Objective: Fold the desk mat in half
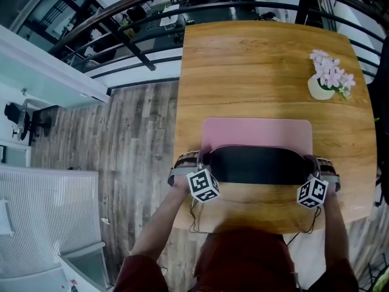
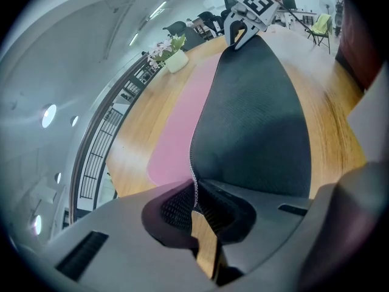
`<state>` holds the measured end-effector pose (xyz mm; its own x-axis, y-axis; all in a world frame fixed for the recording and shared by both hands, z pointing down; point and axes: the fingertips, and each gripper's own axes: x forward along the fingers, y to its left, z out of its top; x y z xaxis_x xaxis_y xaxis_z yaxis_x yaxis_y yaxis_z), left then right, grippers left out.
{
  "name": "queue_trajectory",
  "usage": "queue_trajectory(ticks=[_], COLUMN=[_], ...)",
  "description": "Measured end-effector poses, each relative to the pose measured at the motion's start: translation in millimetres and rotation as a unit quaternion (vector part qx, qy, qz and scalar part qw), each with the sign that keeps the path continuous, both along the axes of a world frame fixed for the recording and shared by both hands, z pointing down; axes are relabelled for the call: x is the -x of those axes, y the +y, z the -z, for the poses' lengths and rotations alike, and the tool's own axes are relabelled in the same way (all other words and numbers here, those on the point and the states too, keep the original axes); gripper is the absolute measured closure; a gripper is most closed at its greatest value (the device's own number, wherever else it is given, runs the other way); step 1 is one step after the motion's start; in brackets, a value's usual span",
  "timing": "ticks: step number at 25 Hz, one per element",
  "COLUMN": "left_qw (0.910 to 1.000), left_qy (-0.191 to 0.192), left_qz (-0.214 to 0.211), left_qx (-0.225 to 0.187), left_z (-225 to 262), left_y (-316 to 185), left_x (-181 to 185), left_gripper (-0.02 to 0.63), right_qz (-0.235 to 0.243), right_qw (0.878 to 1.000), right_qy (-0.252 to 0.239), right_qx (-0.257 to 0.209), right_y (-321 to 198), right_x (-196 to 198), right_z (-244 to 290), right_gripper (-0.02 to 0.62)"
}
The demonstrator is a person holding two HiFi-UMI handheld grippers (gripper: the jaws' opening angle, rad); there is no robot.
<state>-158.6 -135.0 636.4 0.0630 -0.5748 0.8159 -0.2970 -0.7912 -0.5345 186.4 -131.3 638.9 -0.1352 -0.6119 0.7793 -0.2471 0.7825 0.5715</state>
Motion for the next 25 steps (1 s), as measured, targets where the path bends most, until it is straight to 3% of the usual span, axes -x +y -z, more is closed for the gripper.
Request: queue_trajectory(ticks=[25], left_qw=[0.9999], left_qy=[-0.008], left_qz=[-0.003], left_qx=[-0.014], left_z=[-0.8], left_y=[-63.2], left_x=[4.8], left_gripper=[0.572], right_qz=[-0.002], right_qw=[1.0], right_qy=[0.009], right_qx=[-0.02], right_y=[-65.7], right_x=[4.0], right_z=[-1.6], right_gripper=[0.568])
